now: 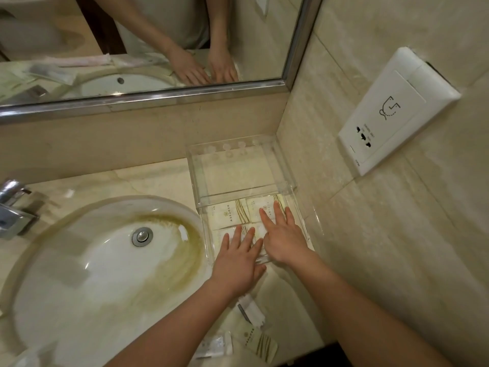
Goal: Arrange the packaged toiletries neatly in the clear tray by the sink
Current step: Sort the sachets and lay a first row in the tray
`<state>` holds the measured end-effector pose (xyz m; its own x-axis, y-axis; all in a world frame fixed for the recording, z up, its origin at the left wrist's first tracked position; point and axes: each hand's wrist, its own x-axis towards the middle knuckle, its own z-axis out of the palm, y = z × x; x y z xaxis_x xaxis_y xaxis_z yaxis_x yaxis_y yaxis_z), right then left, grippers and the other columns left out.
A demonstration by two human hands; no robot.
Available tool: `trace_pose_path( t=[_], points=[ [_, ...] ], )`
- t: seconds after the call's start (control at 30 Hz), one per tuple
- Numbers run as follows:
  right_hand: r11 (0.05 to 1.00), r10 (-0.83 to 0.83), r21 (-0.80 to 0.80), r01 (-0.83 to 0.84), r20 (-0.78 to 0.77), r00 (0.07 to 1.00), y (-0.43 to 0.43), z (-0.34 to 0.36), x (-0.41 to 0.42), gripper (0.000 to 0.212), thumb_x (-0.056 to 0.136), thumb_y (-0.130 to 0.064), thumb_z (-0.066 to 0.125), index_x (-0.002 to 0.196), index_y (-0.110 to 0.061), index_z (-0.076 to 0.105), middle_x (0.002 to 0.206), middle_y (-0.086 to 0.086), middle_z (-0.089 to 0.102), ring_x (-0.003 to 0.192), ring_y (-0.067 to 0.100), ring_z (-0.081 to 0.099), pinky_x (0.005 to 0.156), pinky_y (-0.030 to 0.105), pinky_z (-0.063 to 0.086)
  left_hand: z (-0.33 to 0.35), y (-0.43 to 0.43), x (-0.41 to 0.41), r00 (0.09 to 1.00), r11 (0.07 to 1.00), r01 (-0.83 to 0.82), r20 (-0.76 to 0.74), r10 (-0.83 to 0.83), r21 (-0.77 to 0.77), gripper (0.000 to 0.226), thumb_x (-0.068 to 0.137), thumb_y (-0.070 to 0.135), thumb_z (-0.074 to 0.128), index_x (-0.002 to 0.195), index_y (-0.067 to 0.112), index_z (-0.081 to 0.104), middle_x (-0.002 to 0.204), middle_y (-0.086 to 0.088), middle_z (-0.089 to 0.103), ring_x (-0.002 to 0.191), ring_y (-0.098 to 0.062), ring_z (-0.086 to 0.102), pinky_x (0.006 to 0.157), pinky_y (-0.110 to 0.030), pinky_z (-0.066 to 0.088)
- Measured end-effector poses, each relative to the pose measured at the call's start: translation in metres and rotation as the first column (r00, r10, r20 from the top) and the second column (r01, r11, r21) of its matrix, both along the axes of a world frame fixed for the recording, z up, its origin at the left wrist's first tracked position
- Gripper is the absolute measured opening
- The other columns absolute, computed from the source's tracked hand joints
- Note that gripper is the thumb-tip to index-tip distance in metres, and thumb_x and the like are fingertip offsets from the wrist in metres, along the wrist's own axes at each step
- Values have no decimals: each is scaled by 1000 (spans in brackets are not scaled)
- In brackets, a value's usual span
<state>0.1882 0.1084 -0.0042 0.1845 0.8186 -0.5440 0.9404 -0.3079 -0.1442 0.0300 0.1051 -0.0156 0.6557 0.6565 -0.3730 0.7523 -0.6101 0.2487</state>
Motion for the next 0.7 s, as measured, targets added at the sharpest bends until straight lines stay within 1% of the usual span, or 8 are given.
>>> trace_pose_path(
  t=[0.1, 0.2, 0.3, 0.37, 0.47, 0.53, 0.6, 0.7],
  points=[
    [1000, 4, -10, -4, 5, 1000, 0, 3, -1, 76, 98, -27, 38, 155, -39, -11, 164, 2, -25, 151, 31, -18, 122, 50, 12, 2, 0, -3, 1000, 1000, 9, 27, -8, -10, 69, 96, 57, 27, 155, 26, 8, 164, -5, 0, 149, -32, -12, 120, -53, -2],
    [996, -30, 88, 31, -13, 999, -3, 9, -3, 67, 100, -34, 34, 158, -35, -1, 167, 5, -14, 152, 31, -11, 123, 48, 9, 7, -1, -7, 992, 999, -18, 121, 22, -35, 65, 98, 48, 33, 154, 23, 12, 164, -6, 7, 149, -32, -7, 120, -52, 1],
    [957, -108, 263, 126, -80, 991, -17, 14, -10, 68, 96, -29, 43, 158, -24, 16, 166, 11, 11, 151, 33, 8, 121, 47, 19, 17, -5, -18, 929, 989, -125, 339, 145, -80, 53, 95, 24, 44, 147, 14, 35, 155, -11, 33, 147, -32, 18, 120, -48, 17],
    [902, -148, 379, 208, -182, 972, -34, 18, -20, 60, 93, -24, 48, 152, -16, 35, 157, 12, 35, 144, 31, 27, 117, 44, 28, 22, -11, -32, 836, 973, -220, 501, 226, -73, 43, 89, 9, 50, 132, 9, 54, 133, -11, 55, 128, -28, 46, 111, -38, 36],
    [804, -159, 515, 297, -295, 942, -67, 26, -39, 40, 92, -22, 53, 131, -16, 57, 128, 3, 59, 118, 19, 52, 99, 34, 45, 29, -24, -59, 748, 938, -341, 589, 305, -53, 29, 85, 2, 55, 110, 10, 66, 103, -3, 63, 100, -18, 56, 88, -22, 40],
    [792, -169, 510, 336, -345, 923, -90, 30, -51, 27, 92, -25, 55, 118, -21, 61, 107, -6, 61, 94, 9, 58, 80, 26, 48, 29, -37, -79, 721, 924, -375, 602, 344, -79, 23, 85, 2, 57, 103, 11, 68, 94, 0, 61, 92, -14, 56, 80, -20, 39],
    [826, -193, 438, 354, -371, 908, -112, 30, -61, 17, 91, -31, 57, 106, -26, 61, 90, -13, 58, 78, 3, 55, 67, 21, 43, 25, -51, -97, 713, 916, -384, 593, 373, -115, 20, 85, 3, 58, 100, 13, 68, 91, 3, 59, 87, -12, 56, 75, -20, 40],
    [906, -172, 324, 273, -308, 936, -138, 17, -70, 20, 88, -43, 59, 101, -27, 59, 87, -14, 55, 77, 4, 52, 64, 22, 38, 17, -71, -117, 760, 908, -366, 497, 419, -206, 19, 84, 13, 62, 101, 17, 67, 92, 6, 56, 89, -10, 55, 75, -21, 41]
  ],
)
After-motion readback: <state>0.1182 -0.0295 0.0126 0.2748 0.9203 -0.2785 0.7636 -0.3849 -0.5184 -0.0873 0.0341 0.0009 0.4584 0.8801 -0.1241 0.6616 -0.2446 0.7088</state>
